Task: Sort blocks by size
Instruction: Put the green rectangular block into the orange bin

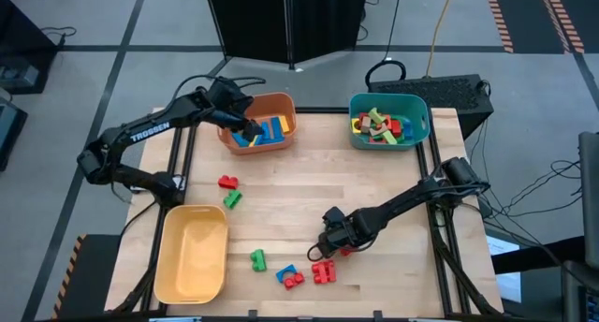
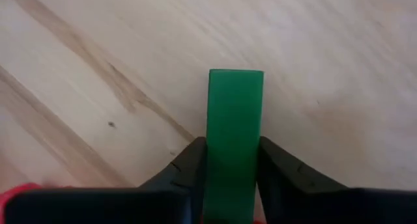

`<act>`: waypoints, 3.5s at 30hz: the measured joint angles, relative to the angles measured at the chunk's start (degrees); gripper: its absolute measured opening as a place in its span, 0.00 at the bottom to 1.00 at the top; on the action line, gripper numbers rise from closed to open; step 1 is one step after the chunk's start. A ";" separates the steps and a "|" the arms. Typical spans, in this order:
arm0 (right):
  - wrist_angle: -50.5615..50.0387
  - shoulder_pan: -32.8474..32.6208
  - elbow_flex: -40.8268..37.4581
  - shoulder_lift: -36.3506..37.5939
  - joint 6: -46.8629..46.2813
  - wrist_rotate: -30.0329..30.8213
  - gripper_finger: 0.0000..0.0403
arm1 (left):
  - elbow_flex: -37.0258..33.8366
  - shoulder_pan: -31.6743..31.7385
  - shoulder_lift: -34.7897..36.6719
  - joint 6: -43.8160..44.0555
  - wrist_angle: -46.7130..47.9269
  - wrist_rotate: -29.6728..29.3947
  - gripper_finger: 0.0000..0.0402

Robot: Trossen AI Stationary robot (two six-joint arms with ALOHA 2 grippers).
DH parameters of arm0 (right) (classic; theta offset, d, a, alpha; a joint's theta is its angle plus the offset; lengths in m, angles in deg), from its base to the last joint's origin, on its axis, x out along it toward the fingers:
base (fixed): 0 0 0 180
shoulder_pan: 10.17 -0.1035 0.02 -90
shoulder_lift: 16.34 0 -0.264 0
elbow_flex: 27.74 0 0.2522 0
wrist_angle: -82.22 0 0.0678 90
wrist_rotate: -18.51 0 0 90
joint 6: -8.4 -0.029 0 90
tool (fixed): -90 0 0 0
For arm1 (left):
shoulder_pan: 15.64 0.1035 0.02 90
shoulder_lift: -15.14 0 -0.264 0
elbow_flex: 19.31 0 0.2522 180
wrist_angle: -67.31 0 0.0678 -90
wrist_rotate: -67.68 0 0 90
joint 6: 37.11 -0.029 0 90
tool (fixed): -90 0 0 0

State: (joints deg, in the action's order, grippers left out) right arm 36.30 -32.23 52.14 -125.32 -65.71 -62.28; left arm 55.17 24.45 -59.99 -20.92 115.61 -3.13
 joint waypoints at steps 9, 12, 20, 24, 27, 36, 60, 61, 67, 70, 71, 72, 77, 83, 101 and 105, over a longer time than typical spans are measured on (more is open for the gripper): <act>-0.86 1.92 6.45 -0.31 10.03 8.77 0.22 | -0.01 0.00 0.04 0.94 1.62 9.70 0.56; -0.81 3.03 8.93 -0.29 15.50 11.59 0.23 | -0.01 -0.01 0.04 2.00 2.01 12.20 0.56; -0.98 7.34 14.63 -0.18 30.88 14.89 0.23 | -0.01 -0.48 0.04 7.34 2.01 15.44 0.56; -0.98 10.05 16.82 -0.10 37.89 15.62 0.23 | -0.01 -1.32 0.04 9.01 2.01 16.83 0.56; -0.82 12.19 17.92 -0.07 42.65 16.76 0.23 | -0.01 -2.24 0.04 9.52 2.01 18.52 0.56; 1.12 17.39 20.78 -0.03 55.80 16.61 0.23 | -0.03 -4.79 0.04 12.87 -0.01 17.75 0.56; 11.75 25.13 26.30 0.00 73.75 16.09 0.23 | -0.05 -7.93 0.04 16.64 -7.58 14.32 0.56; 12.23 25.11 26.30 0.01 74.20 16.05 0.23 | -0.05 -7.95 0.04 16.69 -8.09 14.30 0.56; 12.64 25.11 26.30 0.01 74.99 16.20 0.23 | -0.05 -7.95 0.04 17.96 -10.40 14.19 0.55; 13.16 25.11 26.30 0.01 75.94 16.87 0.23 | -0.05 -7.93 0.04 17.90 -10.24 13.96 0.50; 13.62 25.11 26.30 0.01 76.46 17.73 0.23 | -0.05 -7.93 0.04 17.85 -10.17 13.93 0.48; 14.17 25.11 26.30 0.01 76.98 18.75 0.23 | -0.05 -7.93 0.04 17.86 -10.19 13.93 0.45; 14.86 25.38 26.30 0.01 79.70 20.83 0.23 | -0.05 -7.93 0.04 17.89 -10.17 13.47 0.36; 14.80 25.53 26.30 0.01 80.99 20.85 0.23 | -0.05 -7.98 0.04 17.42 -10.15 10.89 0.26; 9.90 27.67 26.30 0.04 68.30 15.69 0.54 | -0.10 0.21 -1.21 14.40 -7.50 -0.78 0.08; 8.00 27.46 26.30 0.04 67.47 8.19 0.54 | -0.10 2.45 -2.73 12.94 -5.99 -3.80 0.09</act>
State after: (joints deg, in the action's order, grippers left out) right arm 44.29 -4.78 78.44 -125.29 1.77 -54.08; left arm 55.07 26.90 -62.73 -7.97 109.63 -6.92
